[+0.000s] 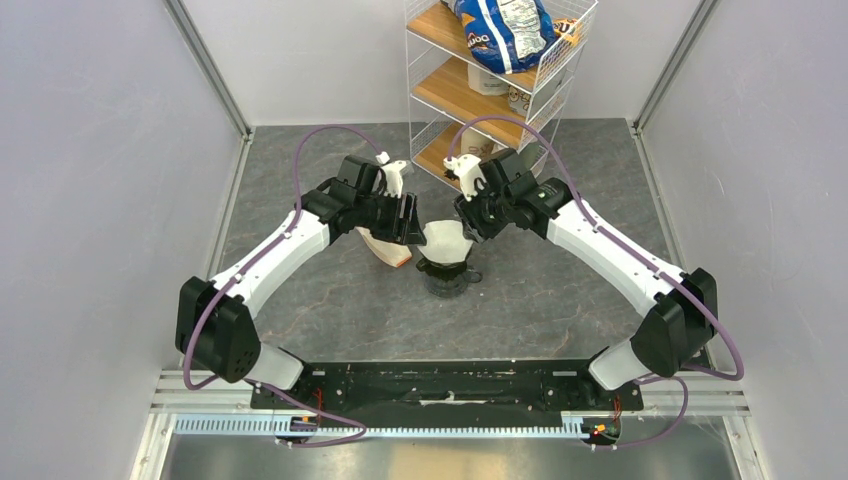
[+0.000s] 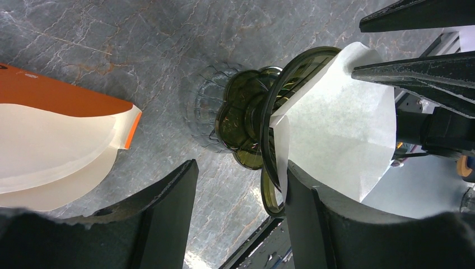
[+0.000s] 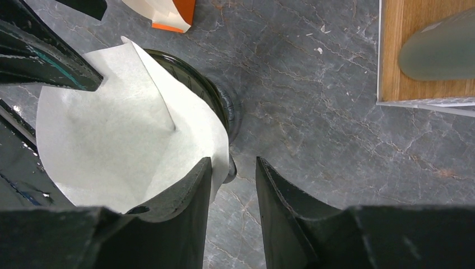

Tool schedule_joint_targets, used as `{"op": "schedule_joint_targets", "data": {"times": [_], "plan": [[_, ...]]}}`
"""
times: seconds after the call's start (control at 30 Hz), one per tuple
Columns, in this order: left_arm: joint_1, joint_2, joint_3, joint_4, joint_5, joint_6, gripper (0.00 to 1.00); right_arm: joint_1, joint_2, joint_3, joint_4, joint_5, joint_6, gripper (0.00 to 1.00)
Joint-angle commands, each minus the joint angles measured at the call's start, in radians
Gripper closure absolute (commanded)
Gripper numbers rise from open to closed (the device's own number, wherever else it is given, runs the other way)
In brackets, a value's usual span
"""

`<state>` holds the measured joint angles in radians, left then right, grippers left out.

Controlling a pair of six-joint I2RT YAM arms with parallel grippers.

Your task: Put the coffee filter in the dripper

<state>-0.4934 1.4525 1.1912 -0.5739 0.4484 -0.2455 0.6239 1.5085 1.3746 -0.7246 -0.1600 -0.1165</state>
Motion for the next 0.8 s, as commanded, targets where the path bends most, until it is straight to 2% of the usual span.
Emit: {"op": "schedule_joint_targets", "data": {"times": [0.0,0.77], "plan": [[-0.003,0.004,0.010,-0.005,-0.011,0.027,0.36,-0.004,0.001,-0.012,0.046,-0.001,-0.024,0.58],[-0.003,-0.031,0.099,-0.020,0.047,0.012,0.31,-0.003,-0.049,0.035,0.059,-0.119,-0.029,0.54]]}}
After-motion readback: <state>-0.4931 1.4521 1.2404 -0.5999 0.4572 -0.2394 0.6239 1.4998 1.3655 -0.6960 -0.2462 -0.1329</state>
